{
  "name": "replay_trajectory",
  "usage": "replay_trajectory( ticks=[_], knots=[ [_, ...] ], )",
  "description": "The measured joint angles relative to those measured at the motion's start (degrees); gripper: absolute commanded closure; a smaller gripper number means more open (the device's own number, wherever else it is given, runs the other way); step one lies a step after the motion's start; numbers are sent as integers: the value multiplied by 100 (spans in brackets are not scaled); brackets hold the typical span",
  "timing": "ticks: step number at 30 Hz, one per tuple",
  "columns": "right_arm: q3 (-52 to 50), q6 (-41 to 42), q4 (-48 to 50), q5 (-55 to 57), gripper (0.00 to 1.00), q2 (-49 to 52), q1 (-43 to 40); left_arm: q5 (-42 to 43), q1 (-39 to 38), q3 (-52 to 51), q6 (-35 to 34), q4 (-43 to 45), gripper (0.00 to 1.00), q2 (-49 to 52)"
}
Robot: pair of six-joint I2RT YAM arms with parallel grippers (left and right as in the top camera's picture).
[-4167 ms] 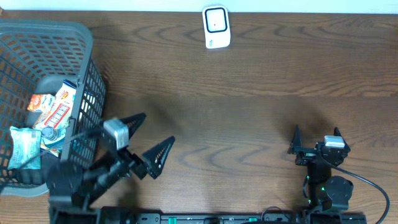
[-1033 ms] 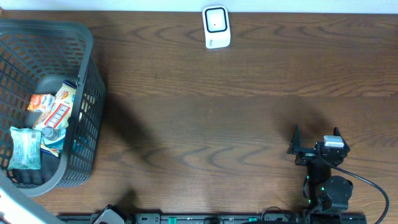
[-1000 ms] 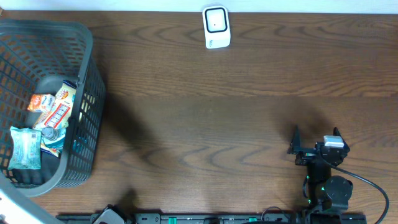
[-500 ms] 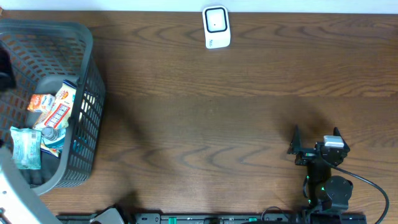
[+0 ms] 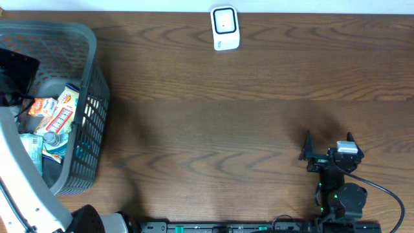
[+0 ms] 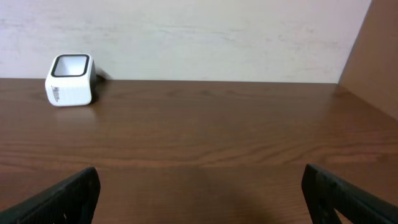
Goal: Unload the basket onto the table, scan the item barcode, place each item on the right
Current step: 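Raise the left gripper and move it over the grey basket, then lower the left gripper into the basket and grasp the blue mouthwash bottle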
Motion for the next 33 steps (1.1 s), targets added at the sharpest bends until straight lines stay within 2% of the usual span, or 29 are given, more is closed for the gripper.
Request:
replay_trajectory(
  ticks=[8,10,12,15,22,28,33],
  knots=[
    [0,0,0,0,1,0,0,223,0,0,153,-535,1,59],
    [0,0,0,0,1,0,0,116,-2,0,-138,-914,1,59],
    [0,0,2,0,1,0,0,-125,-4,-15,-713,-1248,1,59],
    [0,0,0,-2,1,2,0,-457,-4,-55,-1532,-1252,1,59],
    [0,0,0,0,1,0,0,-723,-4,-621,-2837,-1252,0,59],
    [0,0,2,0,1,0,0,-756,-4,-1482,-3703,-1244,0,59],
    [0,0,0,-2,1,0,-2,-778,-4,-2221,-3991,-957,0,61]
  ],
)
